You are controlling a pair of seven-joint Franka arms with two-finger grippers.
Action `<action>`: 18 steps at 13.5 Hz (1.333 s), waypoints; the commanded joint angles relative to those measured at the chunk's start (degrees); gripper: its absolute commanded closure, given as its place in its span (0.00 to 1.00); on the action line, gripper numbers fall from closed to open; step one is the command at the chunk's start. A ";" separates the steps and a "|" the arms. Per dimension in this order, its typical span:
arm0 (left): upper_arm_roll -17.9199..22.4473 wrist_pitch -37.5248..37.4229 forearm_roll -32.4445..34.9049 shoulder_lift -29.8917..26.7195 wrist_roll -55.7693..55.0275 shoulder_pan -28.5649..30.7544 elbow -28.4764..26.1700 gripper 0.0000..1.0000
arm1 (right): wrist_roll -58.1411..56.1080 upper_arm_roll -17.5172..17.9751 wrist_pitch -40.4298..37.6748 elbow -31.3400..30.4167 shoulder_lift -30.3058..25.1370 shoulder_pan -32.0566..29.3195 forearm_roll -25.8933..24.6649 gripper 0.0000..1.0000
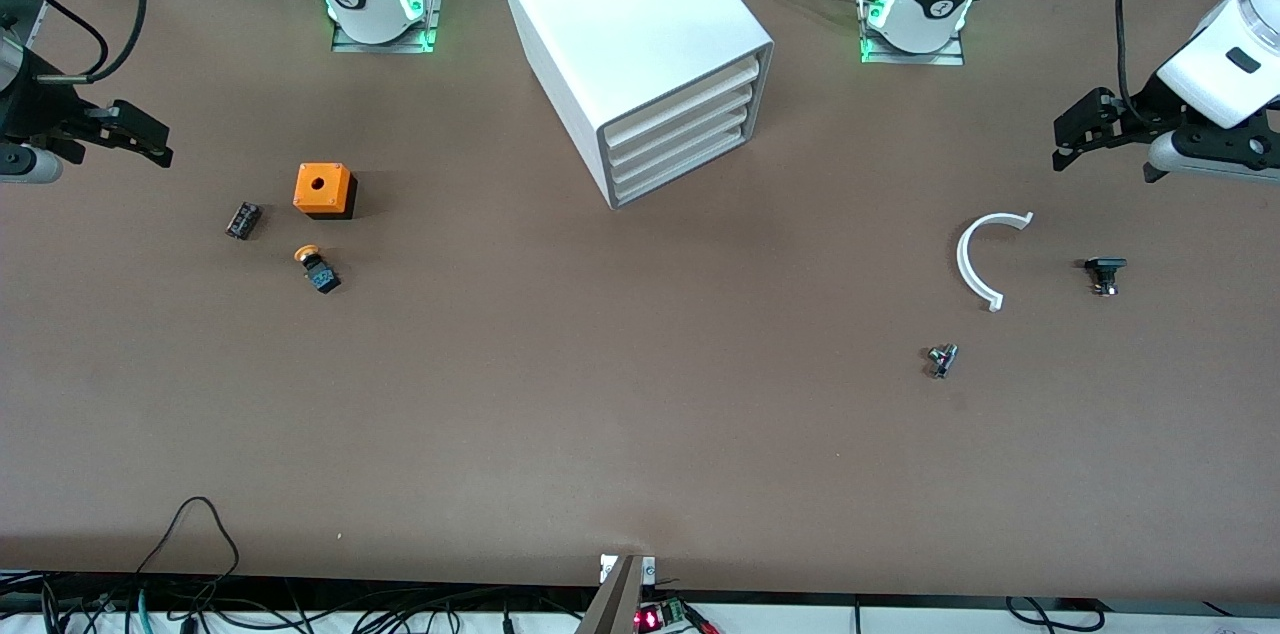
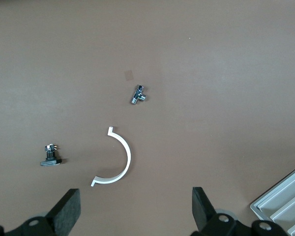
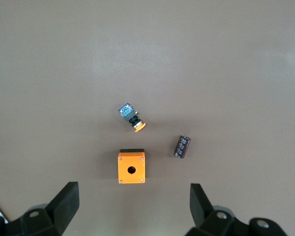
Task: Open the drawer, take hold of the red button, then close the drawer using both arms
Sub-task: 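Reach the left gripper toward the front of the white drawer cabinet, then grasp the lowest drawer's front edge with the left gripper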
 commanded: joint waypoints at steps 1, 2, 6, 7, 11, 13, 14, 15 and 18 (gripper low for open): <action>0.16 -0.88 1.34 0.48 0.12 -0.31 1.19 0.00 | -0.32 0.21 -0.30 0.98 0.31 0.02 0.84 0.00; 0.16 -0.88 1.35 0.48 0.21 -0.31 1.19 0.00 | -0.32 0.21 -0.30 0.98 0.31 0.02 0.84 0.00; -0.19 -0.18 1.35 1.00 0.03 -0.49 0.58 0.00 | -0.50 0.21 -0.30 0.98 0.31 -0.06 0.92 0.00; -0.19 -0.09 1.00 1.53 0.03 -0.49 0.40 0.00 | -0.50 0.21 -0.30 0.98 0.31 -0.06 0.92 0.00; -0.89 1.93 0.29 3.81 2.92 -0.84 -2.76 0.00 | -0.50 0.21 -0.30 0.98 0.39 -0.06 1.01 0.00; -1.33 2.10 -5.29 4.60 3.28 -1.19 -6.35 0.00 | -0.50 0.21 -0.30 0.98 0.39 -0.06 1.01 0.00; -1.42 2.37 -9.42 5.91 3.29 -1.19 -8.02 0.00 | -0.50 0.21 -0.30 0.89 0.39 -0.06 1.01 0.00; -1.43 2.54 -13.21 6.88 3.29 -1.36 -9.69 0.00 | -0.50 0.12 -0.30 0.98 0.39 -0.06 1.01 0.00; -1.51 6.91 -27.61 8.74 3.55 -2.07 -18.02 0.00 | -0.76 0.12 -0.30 0.89 0.48 -0.06 1.01 0.00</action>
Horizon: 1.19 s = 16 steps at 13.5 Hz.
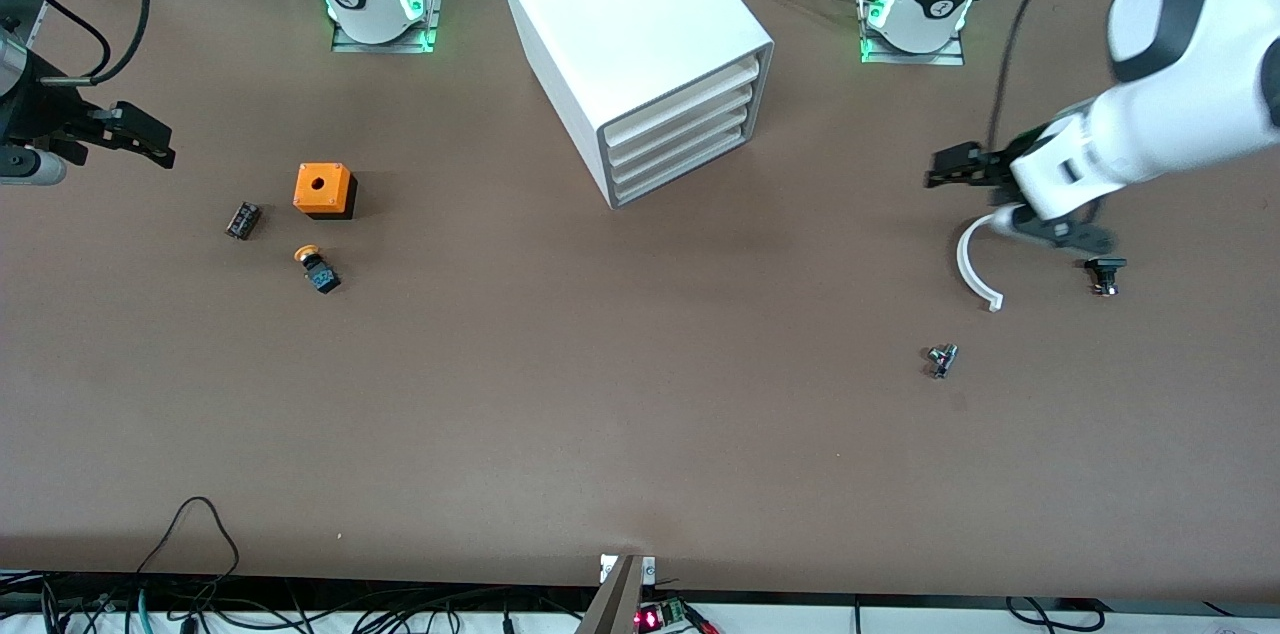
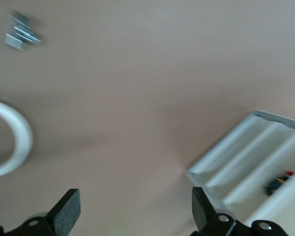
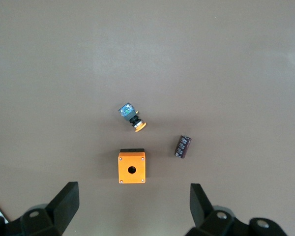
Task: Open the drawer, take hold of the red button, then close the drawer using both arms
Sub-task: 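Grasp the lowest drawer's front edge with the left gripper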
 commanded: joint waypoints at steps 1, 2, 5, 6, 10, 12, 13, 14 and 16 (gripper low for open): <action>-0.74 7.29 -12.21 0.34 1.72 -0.58 -9.63 0.00 | -0.76 0.07 -0.31 0.89 0.28 -0.07 1.01 0.00; -2.75 9.59 -16.35 0.95 2.68 -0.67 -12.37 0.00 | -0.84 0.07 -0.31 0.89 0.37 -0.07 1.01 0.00; -7.68 14.96 -28.74 2.10 7.85 -0.76 -19.75 0.00 | -0.84 -0.02 -0.13 0.98 0.80 -0.07 1.01 0.00; -8.56 16.02 -33.49 2.88 11.79 -1.46 -22.04 0.00 | -0.84 -0.02 -0.04 0.89 0.89 -0.16 1.01 0.00; -9.10 16.56 -42.94 4.64 20.26 -4.09 -26.63 0.04 | -0.84 -0.11 -0.22 0.89 0.89 -0.16 1.01 0.00; -13.47 18.30 -46.87 4.91 20.62 -4.36 -28.99 0.06 | -0.84 -0.11 -0.13 0.98 0.89 -0.16 1.01 0.00; -16.80 21.19 -49.85 4.91 21.05 -4.45 -30.49 0.06 | -0.84 -0.02 -0.13 0.98 0.89 -0.16 1.01 0.00; -19.79 23.74 -52.06 5.00 21.23 -4.54 -31.28 0.10 | -0.76 -0.10 -0.04 0.98 0.89 -0.16 1.01 0.00; -23.41 26.39 -55.23 5.09 21.24 -4.80 -32.52 0.13 | -0.84 -0.11 0.05 0.98 0.98 -0.16 1.09 0.00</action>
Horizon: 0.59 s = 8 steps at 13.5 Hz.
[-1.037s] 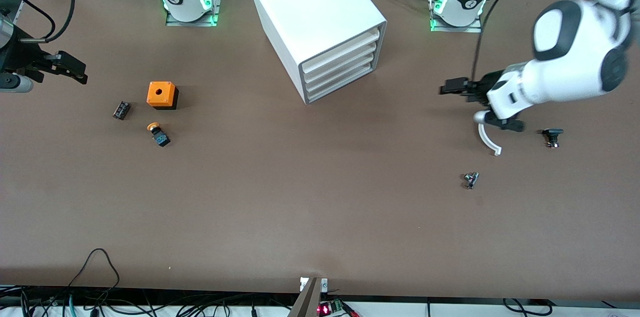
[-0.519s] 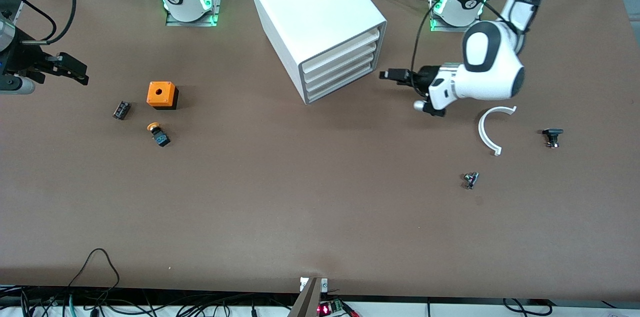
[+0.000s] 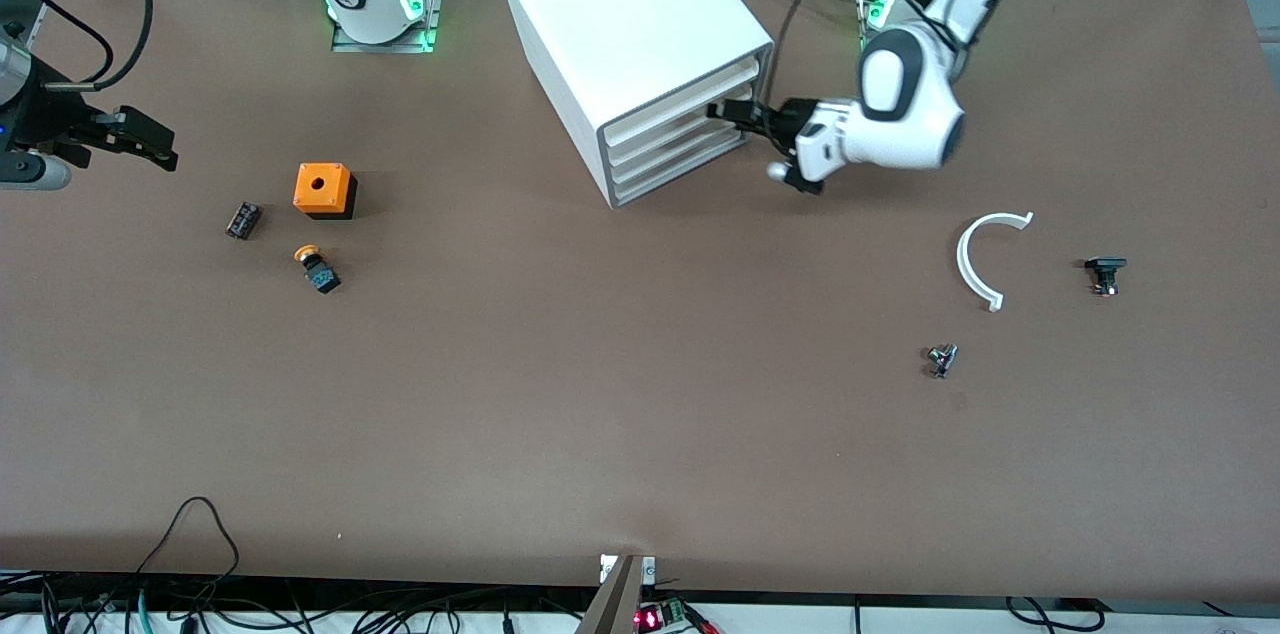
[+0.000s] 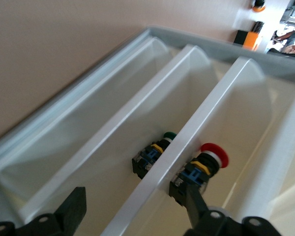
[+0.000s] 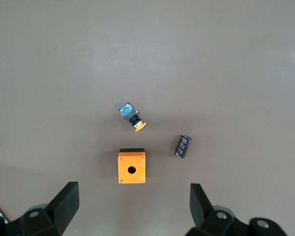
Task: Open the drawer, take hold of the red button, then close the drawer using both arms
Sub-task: 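Grasp the lowest drawer's front edge with the left gripper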
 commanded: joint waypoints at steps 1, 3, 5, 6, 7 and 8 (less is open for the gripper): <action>-2.79 1.97 -3.25 -0.45 1.85 -0.14 -1.68 0.23 | -0.84 -0.09 -0.05 0.89 0.46 -0.15 1.00 0.00; -2.71 1.97 -3.16 -0.45 2.02 -0.14 -1.68 0.96 | -0.84 -0.09 -0.14 0.98 0.46 -0.15 1.00 0.00; -2.70 1.97 -3.16 -0.45 1.50 -0.05 -1.68 1.00 | -0.84 -0.09 -0.14 0.98 0.46 -0.15 1.00 0.00; -2.62 1.97 -3.07 -0.36 1.76 -0.05 -1.68 1.00 | -0.84 -0.09 -0.14 0.89 0.46 -0.15 1.00 0.00; -2.53 1.97 -3.07 -0.45 1.67 0.13 -1.68 1.00 | -0.84 -0.09 -0.14 0.97 0.46 -0.15 1.00 0.00; -2.53 1.97 -3.07 -0.45 1.32 0.21 -1.68 1.00 | -0.84 -0.09 -0.14 0.89 0.46 -0.15 1.00 0.00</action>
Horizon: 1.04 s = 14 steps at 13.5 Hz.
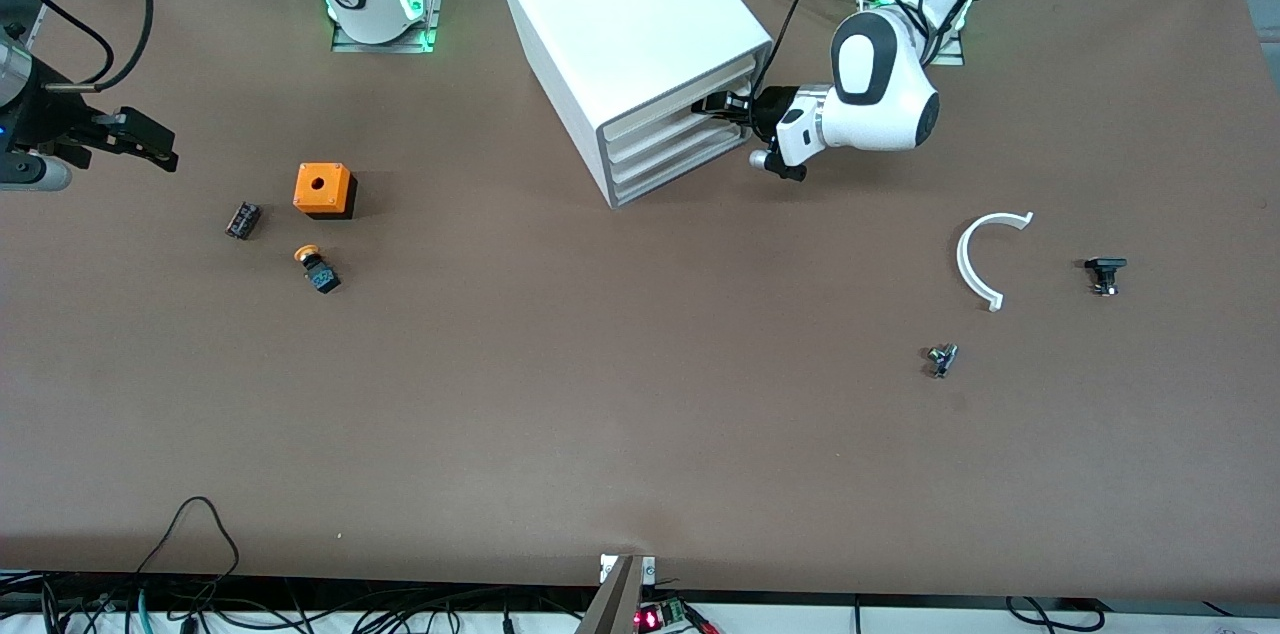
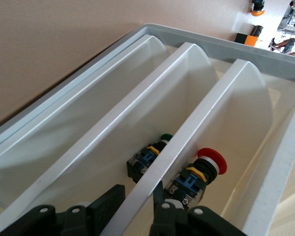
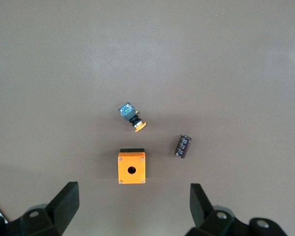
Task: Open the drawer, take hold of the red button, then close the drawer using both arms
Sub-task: 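Pull the drawer open with the left gripper while the right gripper approaches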
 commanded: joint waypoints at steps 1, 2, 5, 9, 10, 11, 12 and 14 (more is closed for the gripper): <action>-0.39 0.97 -0.58 -0.47 0.84 -0.04 -1.29 1.00 | -0.84 -0.08 -0.18 0.97 0.36 -0.14 1.00 0.00; 0.22 3.24 -0.32 -0.56 0.83 0.49 -1.11 1.00 | -0.84 -0.08 -0.09 0.98 0.36 -0.14 1.00 0.00; 5.39 11.58 0.13 -1.44 1.62 1.02 -0.32 1.00 | -0.93 0.01 0.00 0.98 0.62 -0.05 1.09 0.00; 11.20 14.16 0.30 -1.44 1.63 1.63 3.10 1.00 | -0.93 0.18 0.08 0.89 1.85 1.70 4.60 0.00; 11.56 14.16 0.22 -1.44 0.93 1.64 3.63 0.68 | -1.01 0.18 0.43 0.97 2.29 3.10 4.61 0.00; 11.74 14.77 -0.05 -1.52 0.92 1.72 3.55 0.04 | -1.01 0.18 1.05 1.06 3.25 4.68 4.43 0.00; 11.65 16.16 -0.05 -1.61 0.92 1.81 3.63 0.00 | -1.01 0.18 1.92 1.06 3.87 6.17 4.60 0.00; 11.74 19.34 0.12 -2.40 1.53 1.99 3.72 0.00 | -1.01 0.44 3.16 1.41 5.62 9.51 4.69 0.00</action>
